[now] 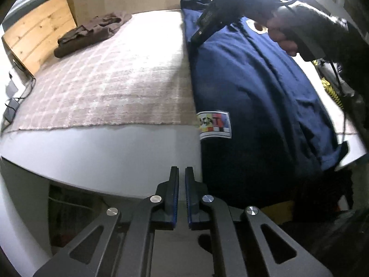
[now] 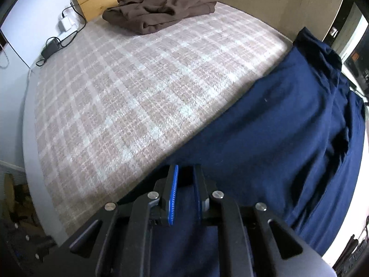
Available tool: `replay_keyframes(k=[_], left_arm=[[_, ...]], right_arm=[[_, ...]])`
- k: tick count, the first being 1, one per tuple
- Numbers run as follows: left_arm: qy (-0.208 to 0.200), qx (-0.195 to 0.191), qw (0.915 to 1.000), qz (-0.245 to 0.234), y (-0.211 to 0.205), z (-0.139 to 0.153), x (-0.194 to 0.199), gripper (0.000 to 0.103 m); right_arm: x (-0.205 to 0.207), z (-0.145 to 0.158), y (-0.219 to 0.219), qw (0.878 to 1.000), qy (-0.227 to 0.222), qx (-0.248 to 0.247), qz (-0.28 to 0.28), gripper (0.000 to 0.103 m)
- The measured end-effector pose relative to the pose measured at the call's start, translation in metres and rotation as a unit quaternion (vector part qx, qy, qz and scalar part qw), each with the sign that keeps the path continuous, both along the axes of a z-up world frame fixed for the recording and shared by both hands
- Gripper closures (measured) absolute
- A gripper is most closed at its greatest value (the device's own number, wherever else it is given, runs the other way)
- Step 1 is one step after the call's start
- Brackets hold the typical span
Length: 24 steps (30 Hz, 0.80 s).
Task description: Fold clothes
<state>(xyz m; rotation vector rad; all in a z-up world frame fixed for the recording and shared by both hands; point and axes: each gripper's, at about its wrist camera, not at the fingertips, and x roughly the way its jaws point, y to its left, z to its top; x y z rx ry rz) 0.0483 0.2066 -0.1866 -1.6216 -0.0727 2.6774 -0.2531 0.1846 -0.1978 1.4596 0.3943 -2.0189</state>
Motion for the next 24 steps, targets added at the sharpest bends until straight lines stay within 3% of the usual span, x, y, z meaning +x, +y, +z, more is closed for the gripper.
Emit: replay_keyframes(k=[2,6,9,13,17,18,21,24], left_arm=[[0.014,0.022,0.9994,-0.023,0.007,0.009,0.001,0.098],[0.023,0.048,0.9943,-0.092,0.036,0.010,-0.003,0.096],[0.010,0.031,0.9935,-0.109,0.045,-0.003,-0.007,0.093],[0.001,-0.007,0.9968,-0.080,0.027,-0.008,-0.013,0.096],[0.019,-0.004,0.9936,-0.111,0.032,0.016,-0.005,0.095],[0.024,-0.001,0.9914,-0.129,0.038,0.019,-0.005,0.092],[0.034,0.025,0.9814,-0.187,0.070,0.025,-0.003,0.086],[0.028,0.035,0.9718,-0.231,0.101,0.019,-0.009,0.083]], right_arm=[[0.001,0.018,0.021,0.999,-0.019,-0.041,-0.022,0.089],[0.025,0.033,0.057,0.997,-0.043,-0.053,-0.042,0.089],[0.049,0.015,0.068,0.996,-0.071,-0.047,-0.033,0.089],[0.074,-0.017,0.048,0.994,-0.096,-0.048,-0.017,0.088],[0.106,0.021,0.064,0.990,-0.073,-0.114,-0.025,0.088],[0.122,0.030,0.085,0.990,-0.063,-0.120,-0.044,0.086],[0.173,0.057,0.156,0.985,-0.032,-0.129,-0.107,0.062],[0.228,0.042,0.215,0.976,-0.056,-0.106,-0.182,0.062]])
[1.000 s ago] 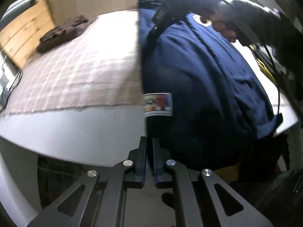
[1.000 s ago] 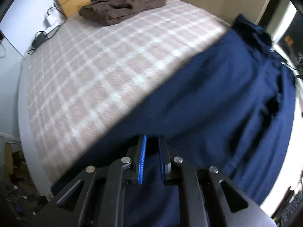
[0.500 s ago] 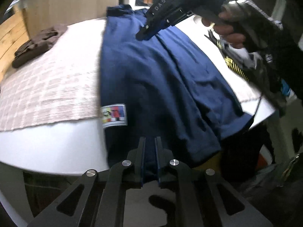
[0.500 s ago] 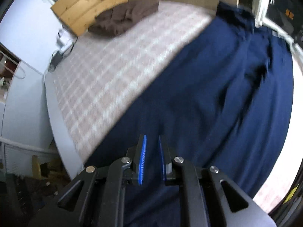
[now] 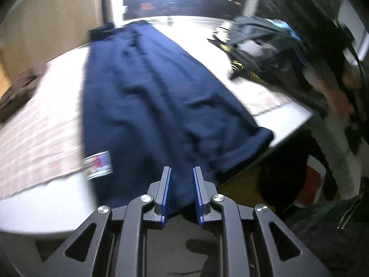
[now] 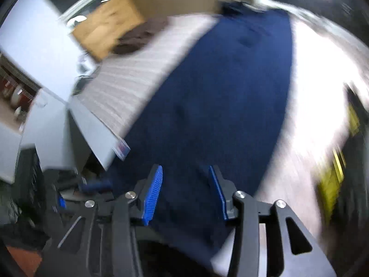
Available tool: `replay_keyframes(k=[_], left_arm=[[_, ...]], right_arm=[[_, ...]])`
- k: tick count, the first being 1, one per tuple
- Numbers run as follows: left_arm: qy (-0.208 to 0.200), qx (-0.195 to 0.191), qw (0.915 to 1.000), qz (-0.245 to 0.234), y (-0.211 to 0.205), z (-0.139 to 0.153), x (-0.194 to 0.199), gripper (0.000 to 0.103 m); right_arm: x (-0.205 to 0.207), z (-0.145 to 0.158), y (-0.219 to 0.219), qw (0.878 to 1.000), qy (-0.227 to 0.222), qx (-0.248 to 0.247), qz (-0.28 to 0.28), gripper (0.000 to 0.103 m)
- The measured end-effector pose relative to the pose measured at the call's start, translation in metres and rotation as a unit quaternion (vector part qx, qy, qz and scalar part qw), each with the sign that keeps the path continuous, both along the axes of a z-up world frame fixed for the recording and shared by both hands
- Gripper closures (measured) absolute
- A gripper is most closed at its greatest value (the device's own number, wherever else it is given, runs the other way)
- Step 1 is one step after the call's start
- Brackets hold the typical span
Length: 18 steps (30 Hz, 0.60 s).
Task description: Fold clothes
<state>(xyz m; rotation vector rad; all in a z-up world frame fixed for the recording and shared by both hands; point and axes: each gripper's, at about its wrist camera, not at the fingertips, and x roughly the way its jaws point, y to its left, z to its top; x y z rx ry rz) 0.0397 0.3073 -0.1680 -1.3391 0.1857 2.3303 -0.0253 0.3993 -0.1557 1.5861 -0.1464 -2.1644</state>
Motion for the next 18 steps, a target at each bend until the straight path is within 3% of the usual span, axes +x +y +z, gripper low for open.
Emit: replay_keyframes(k=[4,13,14,15,16,18], left_arm=[[-0.015,0.003,0.9993,-0.036,0.028,-0.007,-0.009,0.078],[-0.032,-0.011,0.9980,-0.052,0.049,-0.029,-0.025,0.081],[-0.032,-0.008,0.9982,-0.050,0.049,-0.030,-0.026,0.084],[-0.034,-0.005,0.9982,-0.048,0.048,-0.030,-0.027,0.087],[-0.037,-0.002,0.9983,-0.046,0.047,-0.030,-0.028,0.095],[-0.040,0.006,0.9982,-0.044,0.044,-0.027,-0.028,0.098]], right_arm=[[0.052,-0.032,0.021,0.998,-0.040,0.014,-0.040,0.062],[0.076,-0.055,-0.003,0.998,0.010,0.060,-0.023,0.064],[0.077,-0.054,-0.006,0.997,0.017,0.066,-0.018,0.068],[0.076,-0.056,-0.008,0.997,0.023,0.075,-0.016,0.087],[0.076,-0.057,-0.010,0.997,0.023,0.076,-0.015,0.094],[0.079,-0.053,-0.005,0.996,0.032,0.076,-0.015,0.097]])
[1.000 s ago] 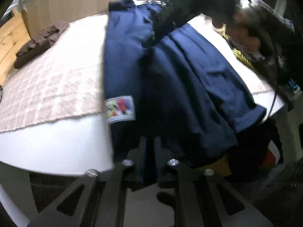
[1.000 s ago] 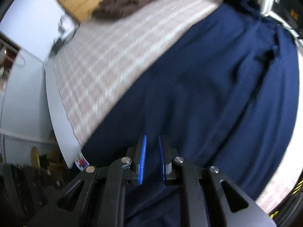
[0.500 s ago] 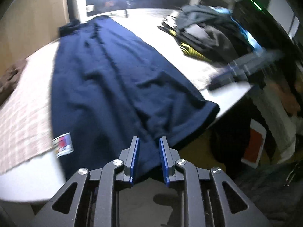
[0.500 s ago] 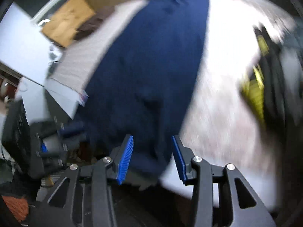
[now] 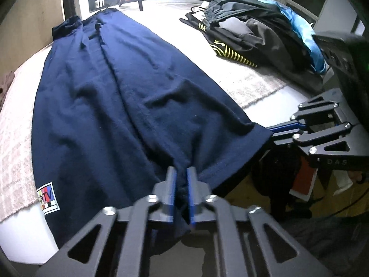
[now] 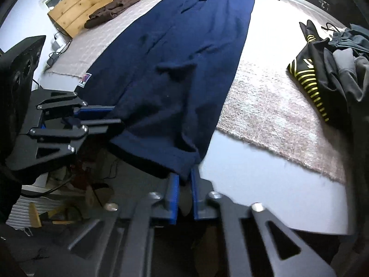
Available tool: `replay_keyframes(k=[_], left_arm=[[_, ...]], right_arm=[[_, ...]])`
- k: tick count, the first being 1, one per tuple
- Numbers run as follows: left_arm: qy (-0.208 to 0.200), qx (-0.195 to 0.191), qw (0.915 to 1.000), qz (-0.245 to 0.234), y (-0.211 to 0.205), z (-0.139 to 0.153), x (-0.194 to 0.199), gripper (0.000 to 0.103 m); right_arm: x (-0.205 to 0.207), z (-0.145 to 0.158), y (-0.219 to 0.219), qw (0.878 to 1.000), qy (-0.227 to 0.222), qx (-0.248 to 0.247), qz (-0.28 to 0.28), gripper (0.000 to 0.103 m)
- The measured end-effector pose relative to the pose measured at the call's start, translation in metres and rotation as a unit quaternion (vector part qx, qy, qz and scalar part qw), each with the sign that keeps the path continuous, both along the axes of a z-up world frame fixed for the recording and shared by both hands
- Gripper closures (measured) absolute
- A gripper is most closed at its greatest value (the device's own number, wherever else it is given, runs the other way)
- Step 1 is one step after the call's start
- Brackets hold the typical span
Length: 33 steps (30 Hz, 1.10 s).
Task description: Fold clothes
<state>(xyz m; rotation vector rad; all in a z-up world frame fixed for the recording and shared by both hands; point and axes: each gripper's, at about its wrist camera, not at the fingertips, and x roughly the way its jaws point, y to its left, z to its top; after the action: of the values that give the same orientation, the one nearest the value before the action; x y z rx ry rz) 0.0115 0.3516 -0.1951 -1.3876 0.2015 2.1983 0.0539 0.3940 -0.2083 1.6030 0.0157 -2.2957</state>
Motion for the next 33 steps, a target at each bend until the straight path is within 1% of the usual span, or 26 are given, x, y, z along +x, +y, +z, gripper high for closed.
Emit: replay_keyframes(k=[3,5,7,9,11,12,14,16,18,21,22,24,26,27,30,31,33], left_arm=[[0.013,0.007,0.9999,0.000,-0.005,0.010,0.009,0.098],[0.005,-0.011,0.9999,0.001,-0.003,0.001,0.011,0.098],[0.010,-0.011,0.9999,0.002,-0.004,-0.002,0.015,0.098],[0.007,-0.009,0.9999,0.005,-0.005,0.001,0.017,0.098],[0.005,-0.001,0.9999,0.009,-0.008,0.005,0.019,0.095],[0.008,-0.005,0.9999,0.009,-0.008,0.007,0.020,0.095],[0.011,-0.009,0.9999,0.008,-0.008,0.010,0.022,0.094],[0.011,-0.008,0.9998,0.012,-0.011,0.015,0.023,0.094],[0.013,-0.007,0.9997,0.019,-0.015,0.020,0.024,0.093],[0.028,-0.002,0.9989,0.037,-0.032,0.038,0.023,0.093],[0.036,0.000,0.9983,0.046,-0.042,0.046,0.023,0.091],[0.052,0.002,0.9965,0.065,-0.061,0.064,0.021,0.091],[0.074,0.001,0.9939,0.082,-0.084,0.084,0.018,0.090],[0.086,-0.001,0.9922,0.090,-0.096,0.094,0.015,0.089],[0.119,-0.016,0.9861,0.115,-0.125,0.123,-0.008,0.087],[0.126,-0.016,0.9844,0.122,-0.135,0.134,-0.020,0.087],[0.137,-0.020,0.9823,0.127,-0.146,0.147,-0.045,0.086]], right_arm=[[0.010,0.012,0.000,1.000,0.004,0.006,0.016,0.100],[0.013,0.001,-0.009,0.999,-0.008,0.036,0.029,0.100],[0.015,-0.011,-0.013,0.997,-0.026,0.058,0.042,0.101],[0.017,-0.015,-0.014,0.996,-0.050,0.046,0.055,0.100],[0.016,0.002,-0.014,0.997,-0.033,0.044,0.053,0.100],[0.014,0.013,-0.013,0.998,-0.014,0.032,0.049,0.100],[0.001,0.032,-0.013,0.999,0.014,-0.019,0.038,0.099],[-0.020,0.030,-0.019,0.999,0.018,-0.039,0.028,0.099],[-0.034,0.016,-0.031,0.999,0.009,-0.040,0.034,0.099],[-0.045,-0.009,-0.042,0.998,-0.038,-0.023,0.050,0.099],[-0.045,-0.011,-0.041,0.997,-0.045,-0.025,0.053,0.098],[-0.048,-0.009,-0.037,0.995,-0.083,-0.019,0.053,0.097],[-0.056,0.007,-0.030,0.994,-0.096,-0.017,0.050,0.097],[-0.068,0.028,-0.027,0.995,-0.083,-0.021,0.049,0.097],[-0.107,0.097,-0.018,0.998,-0.033,-0.035,0.046,0.095],[-0.124,0.122,-0.019,0.998,-0.010,-0.041,0.048,0.092],[-0.166,0.173,-0.030,0.996,0.048,-0.046,0.060,0.089]])
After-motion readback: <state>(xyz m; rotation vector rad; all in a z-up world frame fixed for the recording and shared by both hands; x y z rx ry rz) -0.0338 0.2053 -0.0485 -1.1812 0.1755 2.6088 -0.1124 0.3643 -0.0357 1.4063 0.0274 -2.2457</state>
